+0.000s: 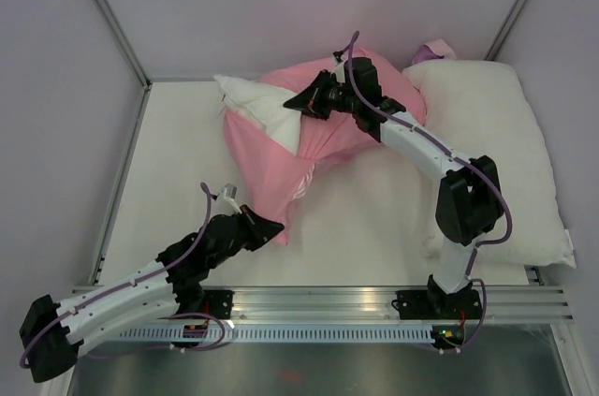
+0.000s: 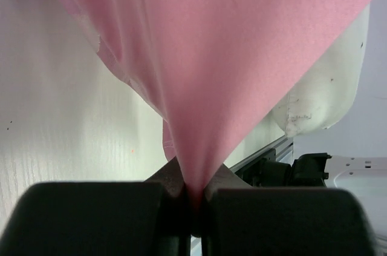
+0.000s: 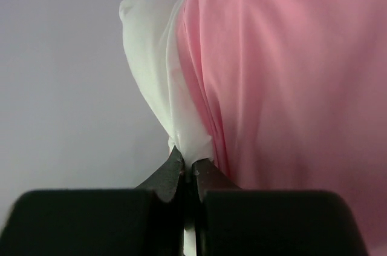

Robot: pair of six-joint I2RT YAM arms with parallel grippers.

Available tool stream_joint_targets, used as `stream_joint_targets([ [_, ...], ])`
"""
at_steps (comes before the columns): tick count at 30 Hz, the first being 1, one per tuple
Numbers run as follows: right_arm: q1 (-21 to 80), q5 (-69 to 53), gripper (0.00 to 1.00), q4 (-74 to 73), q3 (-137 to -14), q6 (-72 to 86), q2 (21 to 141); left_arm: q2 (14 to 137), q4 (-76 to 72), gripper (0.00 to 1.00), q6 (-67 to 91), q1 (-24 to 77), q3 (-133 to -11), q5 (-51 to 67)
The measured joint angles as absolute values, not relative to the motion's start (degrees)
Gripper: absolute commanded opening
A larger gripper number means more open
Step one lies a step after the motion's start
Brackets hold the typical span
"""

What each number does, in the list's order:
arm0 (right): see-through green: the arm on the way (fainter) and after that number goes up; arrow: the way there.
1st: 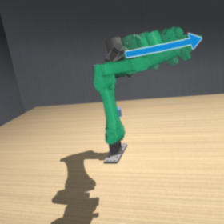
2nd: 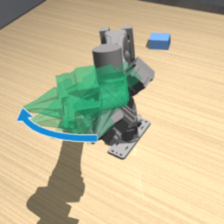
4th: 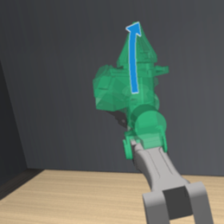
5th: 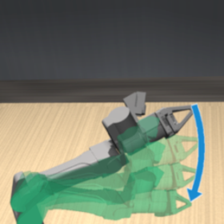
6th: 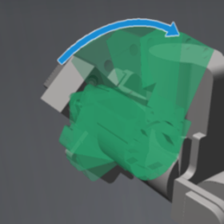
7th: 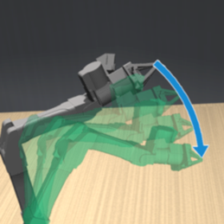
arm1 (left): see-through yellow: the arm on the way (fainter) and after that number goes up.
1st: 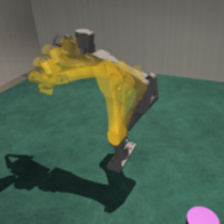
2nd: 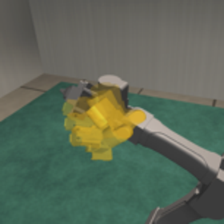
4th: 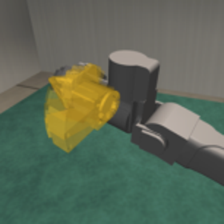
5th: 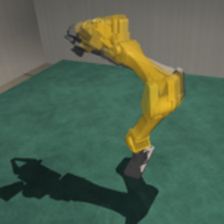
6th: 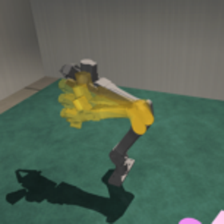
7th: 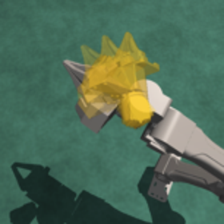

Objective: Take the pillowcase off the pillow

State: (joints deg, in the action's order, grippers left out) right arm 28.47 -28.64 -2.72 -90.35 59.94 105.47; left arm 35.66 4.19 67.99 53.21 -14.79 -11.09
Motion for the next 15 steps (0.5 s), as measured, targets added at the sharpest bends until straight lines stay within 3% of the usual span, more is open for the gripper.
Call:
stream_joint_targets([
  [15, 21.8, -37.9, 0.00, 2.5, -99.7, 76.5, 117.2, 37.2, 4.0, 0.02, 76.5, 62.1, -14.4, -22.8],
])
